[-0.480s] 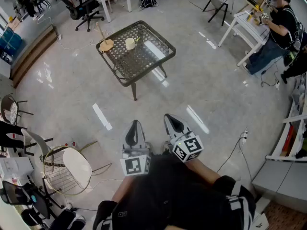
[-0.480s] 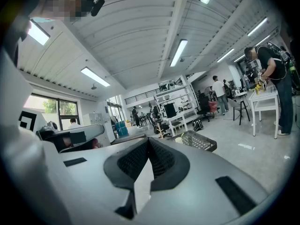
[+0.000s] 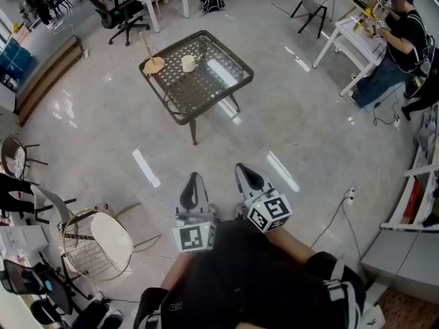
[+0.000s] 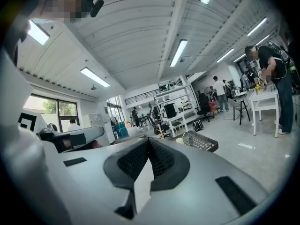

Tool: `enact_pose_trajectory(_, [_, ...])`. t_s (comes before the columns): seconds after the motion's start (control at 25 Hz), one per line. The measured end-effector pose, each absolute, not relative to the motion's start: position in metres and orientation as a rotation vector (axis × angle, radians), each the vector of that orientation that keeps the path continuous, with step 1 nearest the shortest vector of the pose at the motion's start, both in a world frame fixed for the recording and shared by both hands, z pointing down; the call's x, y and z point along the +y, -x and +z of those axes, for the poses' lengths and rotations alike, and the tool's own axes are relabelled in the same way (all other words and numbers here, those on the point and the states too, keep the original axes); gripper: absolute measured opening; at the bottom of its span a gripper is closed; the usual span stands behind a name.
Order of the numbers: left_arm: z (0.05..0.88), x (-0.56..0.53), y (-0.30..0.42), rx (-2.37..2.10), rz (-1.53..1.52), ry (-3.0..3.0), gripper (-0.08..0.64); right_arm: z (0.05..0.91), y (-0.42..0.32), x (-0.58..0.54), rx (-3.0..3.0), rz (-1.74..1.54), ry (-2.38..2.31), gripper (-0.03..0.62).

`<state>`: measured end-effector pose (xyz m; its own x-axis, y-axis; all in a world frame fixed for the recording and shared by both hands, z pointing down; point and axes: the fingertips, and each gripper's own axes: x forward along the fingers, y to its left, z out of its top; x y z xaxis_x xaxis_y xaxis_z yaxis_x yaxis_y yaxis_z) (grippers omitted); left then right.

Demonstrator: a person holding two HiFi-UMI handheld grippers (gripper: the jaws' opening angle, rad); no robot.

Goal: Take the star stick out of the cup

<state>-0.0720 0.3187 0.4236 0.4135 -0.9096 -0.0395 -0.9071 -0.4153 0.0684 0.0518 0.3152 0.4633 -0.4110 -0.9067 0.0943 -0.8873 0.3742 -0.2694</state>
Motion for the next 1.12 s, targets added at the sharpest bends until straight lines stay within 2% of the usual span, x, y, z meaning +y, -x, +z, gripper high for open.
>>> enact_pose_trajectory(0.64, [0.436, 0.302, 0.128, -1.617, -0.155, -2.599, 0.015, 0.47, 0.005, 0.298, 2.508, -0.418, 1.712, 0.011])
enact_pose_trajectory(1.12, [0.443, 0.246, 0.129, -1.603, -0.124, -2.57, 0.015, 0.477, -0.001, 0.234, 2.478, -0.46, 1.745, 0.011])
